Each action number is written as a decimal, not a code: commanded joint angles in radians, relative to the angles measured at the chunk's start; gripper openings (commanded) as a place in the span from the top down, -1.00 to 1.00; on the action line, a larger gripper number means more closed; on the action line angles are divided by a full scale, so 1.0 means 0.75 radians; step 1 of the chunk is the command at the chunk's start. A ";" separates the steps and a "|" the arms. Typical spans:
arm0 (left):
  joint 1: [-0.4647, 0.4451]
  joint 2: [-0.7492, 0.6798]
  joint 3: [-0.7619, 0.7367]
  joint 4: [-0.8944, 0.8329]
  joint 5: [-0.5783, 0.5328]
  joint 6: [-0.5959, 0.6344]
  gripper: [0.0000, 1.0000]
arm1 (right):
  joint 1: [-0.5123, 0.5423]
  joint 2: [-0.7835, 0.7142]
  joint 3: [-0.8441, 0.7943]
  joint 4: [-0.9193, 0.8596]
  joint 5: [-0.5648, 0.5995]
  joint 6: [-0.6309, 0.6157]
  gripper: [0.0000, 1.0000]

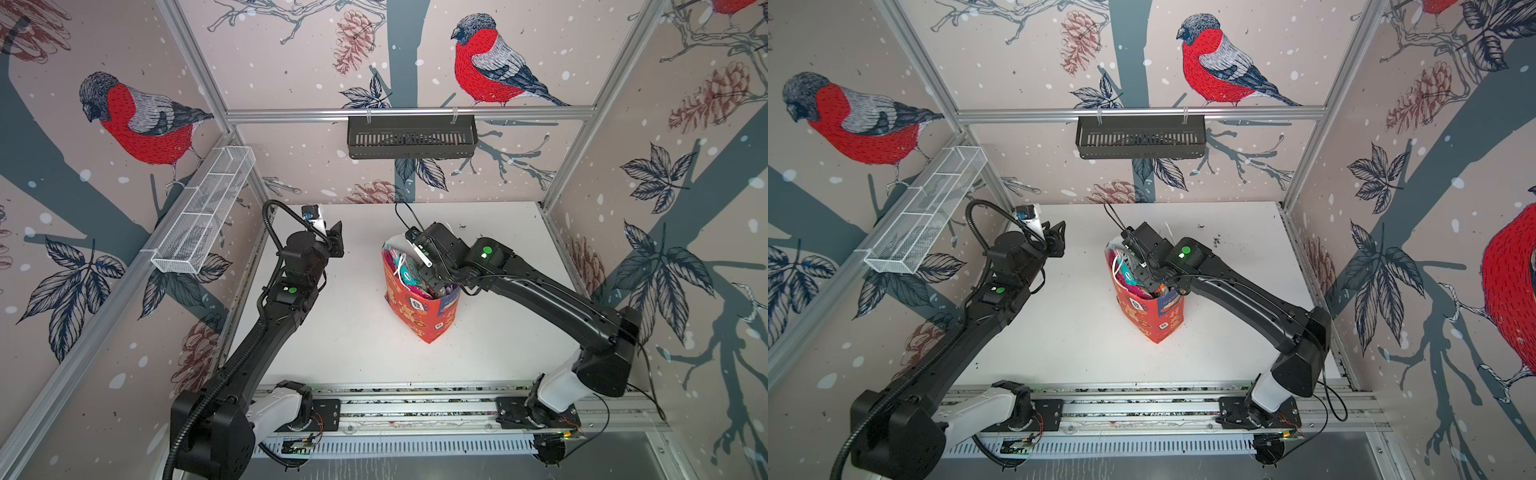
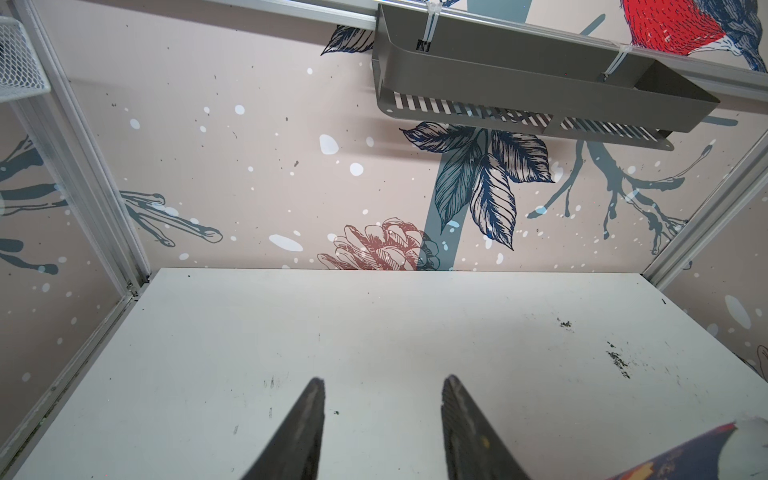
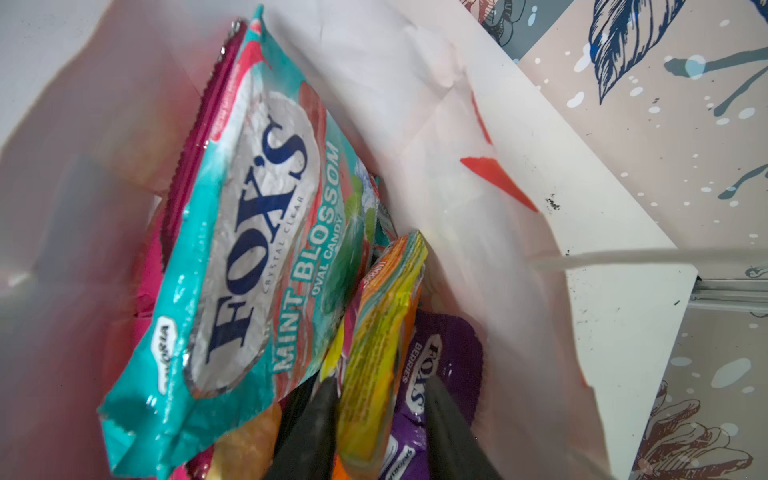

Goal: Take the snacks out of the paper bag
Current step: 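Lower the right gripper into the bag and grasp the orange snack packet, then lift the orange packet out of the bag with the right gripper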

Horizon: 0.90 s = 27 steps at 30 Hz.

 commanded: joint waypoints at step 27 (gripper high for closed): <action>-0.001 0.064 0.065 -0.003 0.029 0.008 0.15 | -0.091 -0.410 -0.226 0.577 -0.151 -0.084 0.99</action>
